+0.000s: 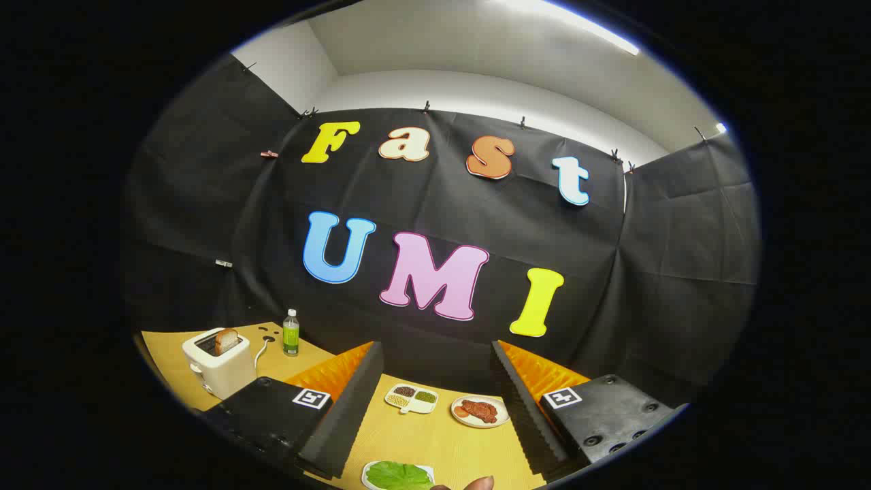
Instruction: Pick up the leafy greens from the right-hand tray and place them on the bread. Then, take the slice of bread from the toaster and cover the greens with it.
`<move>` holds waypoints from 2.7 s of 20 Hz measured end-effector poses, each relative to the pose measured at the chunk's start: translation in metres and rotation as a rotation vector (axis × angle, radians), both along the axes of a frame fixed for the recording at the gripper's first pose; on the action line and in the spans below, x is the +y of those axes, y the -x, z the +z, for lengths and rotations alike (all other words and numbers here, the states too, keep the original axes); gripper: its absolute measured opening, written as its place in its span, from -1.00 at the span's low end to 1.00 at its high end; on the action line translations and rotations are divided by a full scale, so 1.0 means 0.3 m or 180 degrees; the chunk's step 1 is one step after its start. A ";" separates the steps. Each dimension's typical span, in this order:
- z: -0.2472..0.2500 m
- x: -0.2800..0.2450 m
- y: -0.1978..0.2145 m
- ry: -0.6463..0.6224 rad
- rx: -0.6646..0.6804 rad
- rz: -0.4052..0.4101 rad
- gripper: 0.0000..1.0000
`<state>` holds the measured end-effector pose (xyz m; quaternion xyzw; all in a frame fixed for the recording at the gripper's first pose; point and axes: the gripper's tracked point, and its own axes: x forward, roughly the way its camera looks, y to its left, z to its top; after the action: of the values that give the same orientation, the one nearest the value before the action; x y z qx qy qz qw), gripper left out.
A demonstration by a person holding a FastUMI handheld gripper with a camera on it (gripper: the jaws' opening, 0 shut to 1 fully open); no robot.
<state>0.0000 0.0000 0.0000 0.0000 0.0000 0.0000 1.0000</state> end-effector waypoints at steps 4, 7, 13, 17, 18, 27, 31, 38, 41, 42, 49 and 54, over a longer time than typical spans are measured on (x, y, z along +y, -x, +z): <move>0.001 -0.008 -0.007 -0.0026 0.0004 -0.0010 0.95; 0.001 -0.003 -0.014 -0.0018 0.0009 -0.0007 0.95; -0.005 0.007 -0.015 -0.0014 0.0023 0.0007 0.95; -0.001 0.005 -0.021 -0.0028 0.0022 -0.0005 0.95; 0.002 0.004 -0.021 -0.0030 0.0020 -0.0007 0.95; 0.002 0.001 -0.014 -0.0020 0.0029 -0.0025 0.95; -0.002 -0.001 -0.008 -0.0022 0.0039 -0.0029 0.95; -0.003 -0.006 0.000 -0.0005 0.0045 -0.0041 0.94; -0.005 -0.008 -0.002 -0.0007 0.0049 -0.0043 0.95; -0.007 -0.007 -0.002 -0.0008 0.0052 -0.0042 0.95; -0.008 -0.011 -0.006 -0.0014 0.0050 -0.0051 0.95; -0.033 0.000 -0.021 0.0016 0.0105 0.0031 0.95</move>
<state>0.0064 0.0001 -0.0099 -0.0025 0.0164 0.0048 0.9999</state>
